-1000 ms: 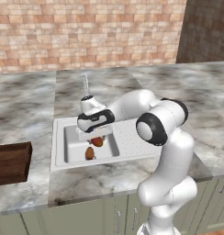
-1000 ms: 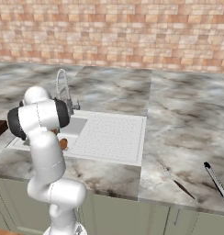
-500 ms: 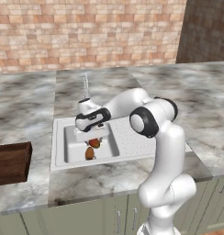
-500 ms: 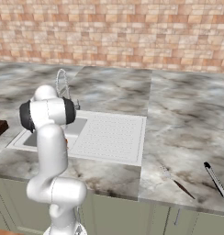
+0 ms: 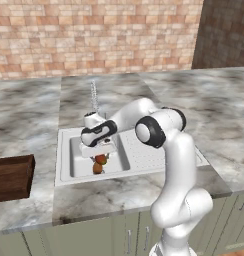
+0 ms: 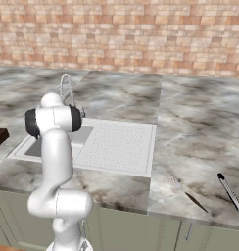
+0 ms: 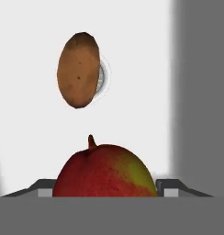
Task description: Pick up all produce items and place them in the sink. Turn on the sink faucet to wash them. Then turn the sink off and put them in the tray.
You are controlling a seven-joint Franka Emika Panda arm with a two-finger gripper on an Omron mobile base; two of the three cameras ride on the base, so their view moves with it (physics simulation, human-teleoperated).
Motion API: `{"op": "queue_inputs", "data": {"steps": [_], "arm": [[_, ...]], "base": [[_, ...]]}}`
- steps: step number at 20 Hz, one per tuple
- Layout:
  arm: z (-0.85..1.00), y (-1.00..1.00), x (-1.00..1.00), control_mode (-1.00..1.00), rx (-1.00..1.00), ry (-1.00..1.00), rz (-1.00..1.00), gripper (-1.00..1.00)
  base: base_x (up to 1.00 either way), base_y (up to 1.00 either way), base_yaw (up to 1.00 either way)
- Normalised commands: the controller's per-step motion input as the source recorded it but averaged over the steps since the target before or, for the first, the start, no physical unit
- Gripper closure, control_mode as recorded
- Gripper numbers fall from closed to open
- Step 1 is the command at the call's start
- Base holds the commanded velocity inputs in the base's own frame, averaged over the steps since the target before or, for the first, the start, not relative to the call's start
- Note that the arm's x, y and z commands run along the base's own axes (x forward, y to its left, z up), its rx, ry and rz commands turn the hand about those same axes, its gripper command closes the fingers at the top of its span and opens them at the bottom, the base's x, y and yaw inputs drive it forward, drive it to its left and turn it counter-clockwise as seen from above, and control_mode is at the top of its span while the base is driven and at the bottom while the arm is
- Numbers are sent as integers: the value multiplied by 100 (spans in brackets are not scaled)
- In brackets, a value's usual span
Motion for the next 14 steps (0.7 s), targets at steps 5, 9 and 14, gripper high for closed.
{"op": "queue_inputs", "data": {"steps": [5,9,14], "arm": [[-30,1,16,-100,0,0,-5,100],[-26,2,17,-100,0,0,-4,100],[-26,5,20,-100,0,0,-4,100]], "base": [[0,0,0],[0,0,0],[0,0,0]]}}
